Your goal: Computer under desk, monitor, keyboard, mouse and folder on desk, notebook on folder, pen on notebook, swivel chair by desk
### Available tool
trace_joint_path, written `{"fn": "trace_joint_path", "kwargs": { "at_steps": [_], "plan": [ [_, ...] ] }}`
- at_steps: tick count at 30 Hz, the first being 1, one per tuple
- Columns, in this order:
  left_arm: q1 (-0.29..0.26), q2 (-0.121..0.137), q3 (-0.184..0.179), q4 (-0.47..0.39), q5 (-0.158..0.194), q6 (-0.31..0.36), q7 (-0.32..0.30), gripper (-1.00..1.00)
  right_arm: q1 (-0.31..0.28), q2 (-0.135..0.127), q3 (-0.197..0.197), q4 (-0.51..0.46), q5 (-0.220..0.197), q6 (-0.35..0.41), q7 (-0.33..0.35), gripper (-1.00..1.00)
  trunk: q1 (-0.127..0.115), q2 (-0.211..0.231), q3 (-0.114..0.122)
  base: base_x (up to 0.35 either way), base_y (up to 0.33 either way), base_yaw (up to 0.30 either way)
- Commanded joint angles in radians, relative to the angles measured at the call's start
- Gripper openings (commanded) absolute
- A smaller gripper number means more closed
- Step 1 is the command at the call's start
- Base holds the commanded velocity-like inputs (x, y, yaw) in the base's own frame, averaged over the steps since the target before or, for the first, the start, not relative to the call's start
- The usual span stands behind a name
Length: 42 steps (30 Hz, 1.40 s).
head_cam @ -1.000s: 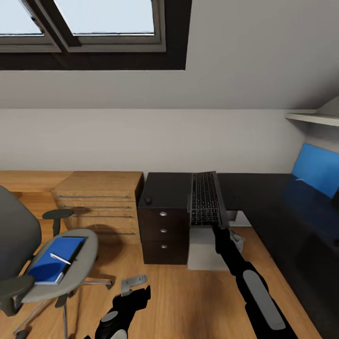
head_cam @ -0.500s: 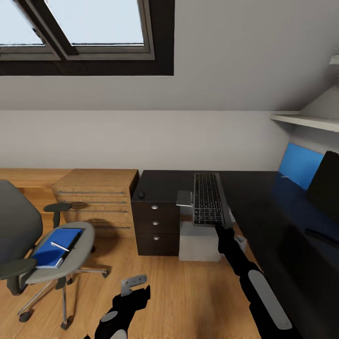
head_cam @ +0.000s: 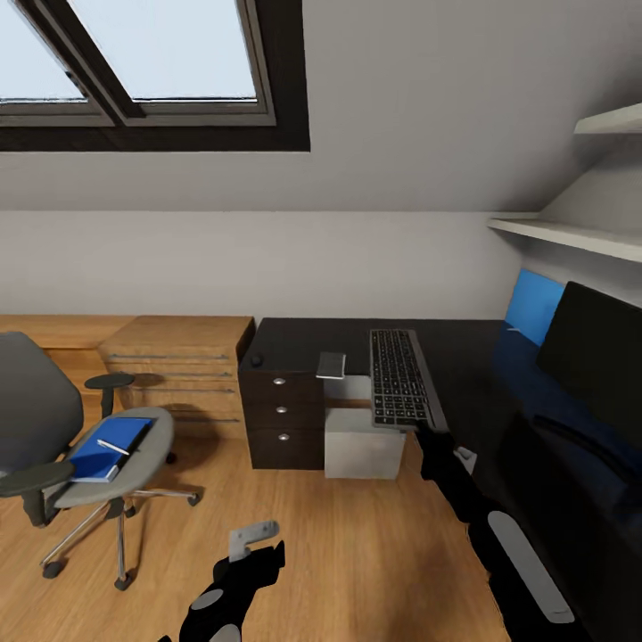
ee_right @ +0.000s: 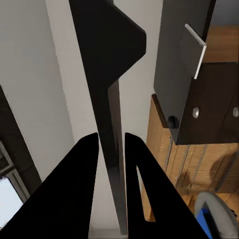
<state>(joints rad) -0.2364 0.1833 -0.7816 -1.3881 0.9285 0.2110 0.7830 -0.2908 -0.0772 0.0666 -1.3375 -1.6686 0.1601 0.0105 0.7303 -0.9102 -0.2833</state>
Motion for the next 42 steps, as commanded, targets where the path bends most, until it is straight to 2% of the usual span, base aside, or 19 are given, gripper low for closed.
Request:
{"fn": "trace_joint_path", "kwargs": {
  "at_steps": [1, 6, 23, 40, 42],
  "plan": [
    [-0.001, 0.001, -0.002, -0.002, 0.003, 0.004, 0.007, 1.00, -0.001, -0.003, 0.001, 0.001, -0.015, 0.004, 0.004, -1.00, -0.004, 0.006, 0.002, -0.269, -0.212, 0.000],
    [-0.001, 0.001, -0.002, -0.002, 0.003, 0.004, 0.007, 1.00, -0.001, -0.012, 0.001, 0.003, -0.028, 0.016, 0.003, -1.00, -0.023, 0.041, 0.018, -0.269, -0.212, 0.000],
    [-0.001, 0.001, -0.002, -0.002, 0.003, 0.004, 0.007, 1.00, -0.001, -0.025, 0.001, 0.036, -0.027, 0.018, 0.008, -1.00, -0.089, 0.160, 0.071, -0.269, -0.218, 0.000],
    [-0.001, 0.001, -0.001, -0.002, 0.002, 0.004, 0.007, 1.00, -0.001, -0.019, 0.001, 0.135, -0.026, 0.015, 0.010, -1.00, -0.154, 0.279, 0.124, -0.259, -0.236, 0.000],
    [-0.001, 0.001, -0.002, -0.002, 0.003, 0.004, 0.007, 1.00, -0.001, -0.022, -0.001, 0.160, -0.025, 0.016, 0.010, -1.00, -0.154, 0.279, 0.124, -0.256, -0.239, 0.000]
  ]
}}
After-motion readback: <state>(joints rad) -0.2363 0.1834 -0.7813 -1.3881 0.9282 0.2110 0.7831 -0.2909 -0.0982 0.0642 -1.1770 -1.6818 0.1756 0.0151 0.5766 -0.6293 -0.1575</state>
